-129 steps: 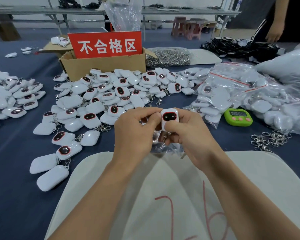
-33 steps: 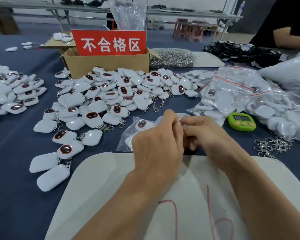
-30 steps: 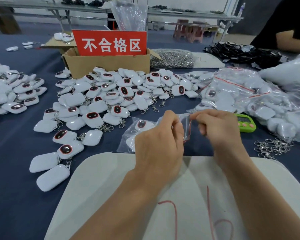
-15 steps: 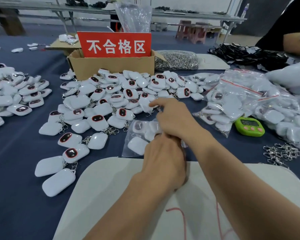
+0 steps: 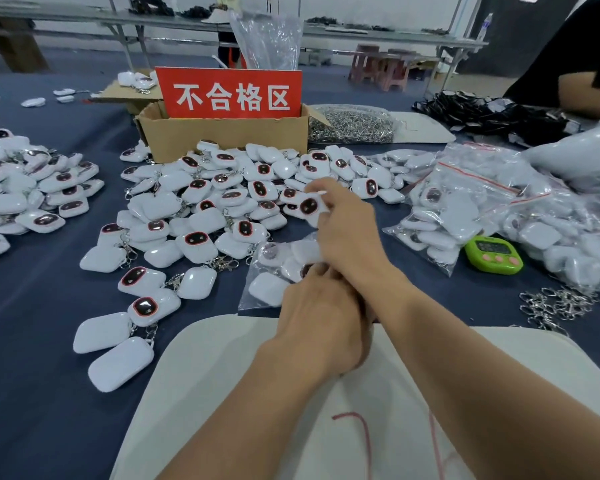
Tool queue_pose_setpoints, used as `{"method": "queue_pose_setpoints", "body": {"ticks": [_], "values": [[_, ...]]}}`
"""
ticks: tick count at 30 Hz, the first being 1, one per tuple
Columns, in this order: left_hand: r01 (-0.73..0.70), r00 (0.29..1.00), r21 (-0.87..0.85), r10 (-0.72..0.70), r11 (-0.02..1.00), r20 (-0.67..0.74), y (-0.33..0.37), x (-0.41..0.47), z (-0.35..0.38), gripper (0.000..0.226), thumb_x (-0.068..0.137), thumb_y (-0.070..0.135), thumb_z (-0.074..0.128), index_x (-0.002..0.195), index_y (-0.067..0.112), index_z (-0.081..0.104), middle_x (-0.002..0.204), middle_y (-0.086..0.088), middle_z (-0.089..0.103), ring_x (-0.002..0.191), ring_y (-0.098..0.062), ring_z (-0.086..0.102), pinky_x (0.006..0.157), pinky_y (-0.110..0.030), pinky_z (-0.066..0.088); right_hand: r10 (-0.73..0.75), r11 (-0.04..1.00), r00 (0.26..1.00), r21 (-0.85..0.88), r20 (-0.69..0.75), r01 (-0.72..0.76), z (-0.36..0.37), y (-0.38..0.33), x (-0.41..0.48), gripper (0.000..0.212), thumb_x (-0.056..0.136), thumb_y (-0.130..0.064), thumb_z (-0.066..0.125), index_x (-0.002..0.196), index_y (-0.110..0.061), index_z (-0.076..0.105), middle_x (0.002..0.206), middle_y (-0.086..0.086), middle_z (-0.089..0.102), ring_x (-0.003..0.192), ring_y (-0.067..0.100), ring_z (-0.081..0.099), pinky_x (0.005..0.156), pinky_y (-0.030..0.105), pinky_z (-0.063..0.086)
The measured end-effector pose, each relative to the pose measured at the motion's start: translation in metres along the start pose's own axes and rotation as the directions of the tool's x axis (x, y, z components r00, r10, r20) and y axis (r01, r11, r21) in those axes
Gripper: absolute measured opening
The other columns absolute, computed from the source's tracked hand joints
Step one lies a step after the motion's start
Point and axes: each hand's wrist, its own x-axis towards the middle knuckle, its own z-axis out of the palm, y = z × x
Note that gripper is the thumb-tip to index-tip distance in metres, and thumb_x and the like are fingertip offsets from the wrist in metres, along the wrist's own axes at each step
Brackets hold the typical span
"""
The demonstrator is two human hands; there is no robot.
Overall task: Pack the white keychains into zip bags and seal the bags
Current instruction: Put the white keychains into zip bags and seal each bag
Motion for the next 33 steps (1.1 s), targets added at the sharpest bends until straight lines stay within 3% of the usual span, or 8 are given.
{"method": "queue_pose_setpoints", "body": {"ticks": [3, 5, 11, 16, 20, 25, 29, 33], "values": [[0.07, 0.996, -0.102, -0.075, 0.992, -0.039, -0.001, 0.003, 0.003, 0.028, 0.097, 0.04, 0.049, 0.121, 0.033, 0.061, 0.134, 0.015, 0.057, 0.119, -0.02, 0.05, 0.074, -0.032, 0.036, 0.082, 0.956, 0.968, 0.295, -0.236, -0.009, -0.028, 0.004, -0.026, 0.054, 0.093, 0.008, 0.048, 0.116, -0.039, 0.063, 0.104, -0.007, 0.075, 0.089, 0.004, 0.07, 0.078, 0.018, 0.055], [0.078, 0.996, -0.083, -0.081, 0.993, -0.026, 0.0, 0.003, 0.006, 0.036, 0.099, 0.044, 0.048, 0.133, 0.036, 0.056, 0.142, 0.018, 0.052, 0.121, -0.019, 0.049, 0.081, -0.035, 0.041, 0.251, 0.859, 0.92, 0.507, -0.3, -0.068, -0.047, 0.012, -0.045, 0.053, 0.092, 0.012, 0.051, 0.108, -0.036, 0.065, 0.095, -0.008, 0.078, 0.081, 0.003, 0.072, 0.072, 0.019, 0.056], [0.09, 0.995, -0.194, -0.098, 0.977, -0.033, 0.003, 0.004, 0.002, 0.025, 0.1, 0.044, 0.046, 0.117, 0.041, 0.064, 0.113, 0.018, 0.068, 0.1, -0.016, 0.058, 0.07, -0.033, 0.036, 0.51, 0.553, 0.859, 0.746, 0.049, -0.371, -0.065, 0.026, -0.078, 0.033, 0.091, 0.016, 0.052, 0.092, -0.013, 0.07, 0.066, 0.0, 0.074, 0.061, 0.02, 0.066, 0.055, 0.024, 0.055], [0.169, 0.981, -0.449, -0.193, 0.877, -0.007, 0.003, 0.006, -0.008, 0.028, 0.084, 0.028, 0.058, 0.091, 0.046, 0.078, 0.069, 0.017, 0.07, 0.068, -0.003, 0.062, 0.06, -0.014, 0.041, 0.537, 0.578, 0.839, 0.686, 0.089, -0.443, -0.065, 0.023, -0.072, 0.024, 0.091, 0.008, 0.054, 0.092, -0.011, 0.07, 0.077, 0.012, 0.071, 0.053, 0.021, 0.061, 0.047, 0.025, 0.05], [0.203, 0.955, -0.654, -0.294, 0.728, -0.031, 0.0, 0.009, -0.01, 0.03, 0.084, 0.018, 0.06, 0.084, 0.04, 0.08, 0.073, 0.02, 0.074, 0.064, -0.006, 0.069, 0.068, -0.028, 0.057, 0.539, 0.518, 0.833, 0.729, 0.126, -0.446, -0.07, 0.026, -0.073, 0.017, 0.095, 0.003, 0.056, 0.096, -0.009, 0.067, 0.085, 0.017, 0.072, 0.056, 0.022, 0.064, 0.048, 0.026, 0.049], [0.155, 0.908, -0.924, -0.419, 0.349, -0.006, -0.001, 0.016, -0.017, 0.021, 0.086, 0.017, 0.07, 0.093, 0.033, 0.082, 0.071, 0.005, 0.075, 0.047, -0.008, 0.057, 0.047, -0.019, 0.047, 0.422, 0.6, 0.894, 0.692, 0.154, -0.402, -0.074, 0.018, -0.079, 0.019, 0.094, 0.007, 0.059, 0.103, -0.006, 0.068, 0.086, 0.014, 0.076, 0.072, 0.026, 0.074, 0.062, 0.034, 0.061], [0.104, 0.944, -0.934, -0.33, 0.341, -0.016, -0.002, 0.016, -0.018, 0.023, 0.078, 0.029, 0.07, 0.092, 0.043, 0.082, 0.067, 0.001, 0.068, 0.047, -0.01, 0.037, 0.044, -0.016, 0.034, 0.352, 0.609, 0.912, 0.689, 0.21, -0.393, -0.071, 0.011, -0.083, 0.018, 0.091, 0.011, 0.057, 0.101, -0.001, 0.067, 0.09, 0.021, 0.077, 0.082, 0.03, 0.077, 0.071, 0.04, 0.064], [0.097, 0.94, -0.924, -0.339, 0.371, -0.037, -0.004, 0.015, -0.019, 0.026, 0.081, 0.023, 0.075, 0.089, 0.047, 0.081, 0.071, 0.005, 0.075, 0.054, -0.009, 0.051, 0.051, -0.02, 0.041, 0.339, 0.649, 0.919, 0.656, 0.203, -0.385, -0.071, 0.01, -0.084, 0.015, 0.094, 0.009, 0.056, 0.098, -0.001, 0.066, 0.078, 0.015, 0.074, 0.071, 0.026, 0.074, 0.075, 0.045, 0.065]]}}
